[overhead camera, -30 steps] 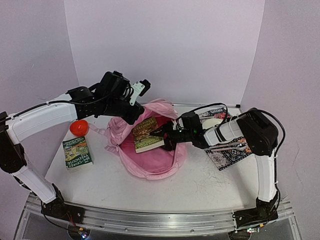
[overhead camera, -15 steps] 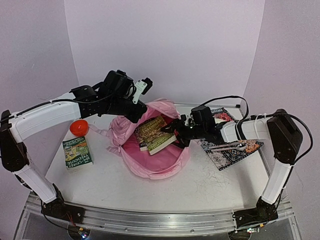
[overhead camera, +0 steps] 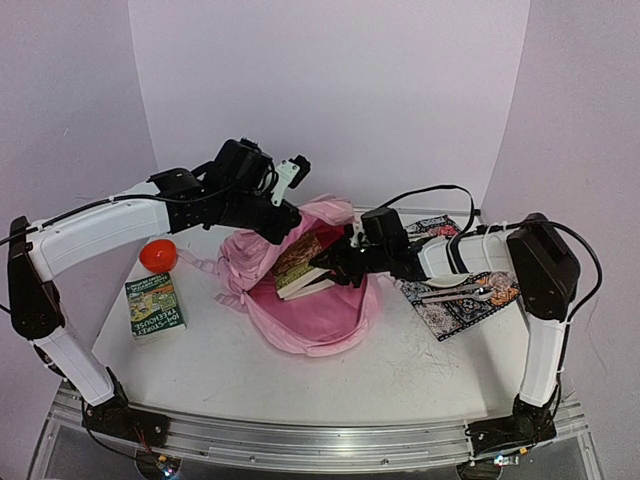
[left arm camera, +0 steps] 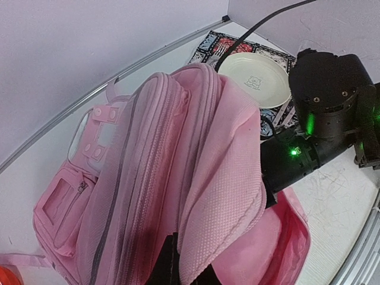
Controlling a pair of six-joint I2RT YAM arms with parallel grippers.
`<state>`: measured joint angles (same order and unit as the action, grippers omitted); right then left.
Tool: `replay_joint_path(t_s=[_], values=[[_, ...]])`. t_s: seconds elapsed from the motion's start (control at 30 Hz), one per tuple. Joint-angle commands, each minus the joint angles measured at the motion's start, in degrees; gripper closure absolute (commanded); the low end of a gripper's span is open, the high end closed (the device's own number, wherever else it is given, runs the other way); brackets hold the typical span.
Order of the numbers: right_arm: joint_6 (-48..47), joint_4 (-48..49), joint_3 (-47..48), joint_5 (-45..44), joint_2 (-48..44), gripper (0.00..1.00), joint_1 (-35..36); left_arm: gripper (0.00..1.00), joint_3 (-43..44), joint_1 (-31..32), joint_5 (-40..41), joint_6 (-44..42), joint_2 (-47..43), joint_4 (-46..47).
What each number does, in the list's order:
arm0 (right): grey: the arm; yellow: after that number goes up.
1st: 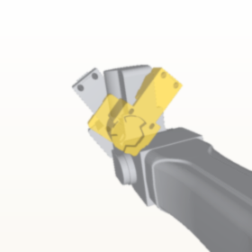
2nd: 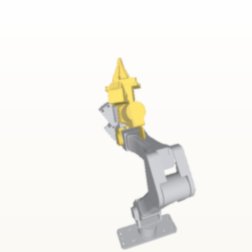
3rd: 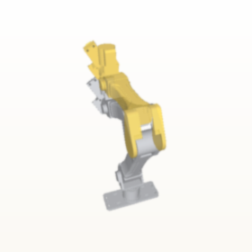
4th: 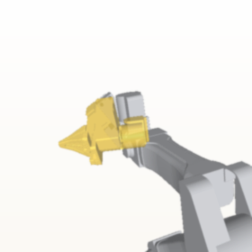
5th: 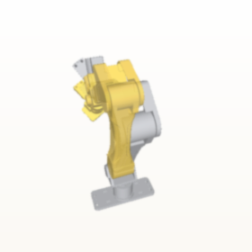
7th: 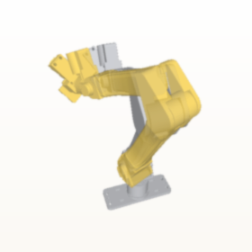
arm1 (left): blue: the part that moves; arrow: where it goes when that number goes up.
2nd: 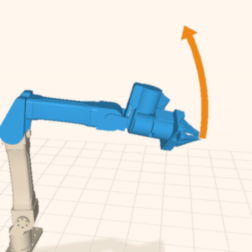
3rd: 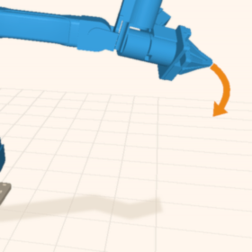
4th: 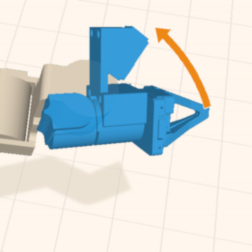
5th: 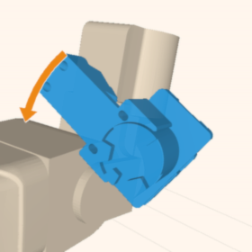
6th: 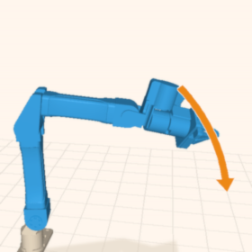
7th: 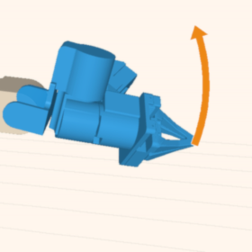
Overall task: Pack the student bag
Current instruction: Place the book in the largest pocket of the bag.
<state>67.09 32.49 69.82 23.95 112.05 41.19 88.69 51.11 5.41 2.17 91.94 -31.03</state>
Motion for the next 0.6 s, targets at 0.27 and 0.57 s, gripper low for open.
replay_joint_path(t_s=[0.27, 0.57], values=[[-8.42, -6.78, 10.32, -4.27, 3.98, 0.41, 0.06, 1.00, 2.53, 0.13, 0.50, 0.11, -5.19, 7.79], [-13.94, -16.40, 11.79, -12.92, 0.81, 0.22, 0.33, 1.00, 2.55, 0.07, 2.62, -0.66, -4.26, 7.84]])
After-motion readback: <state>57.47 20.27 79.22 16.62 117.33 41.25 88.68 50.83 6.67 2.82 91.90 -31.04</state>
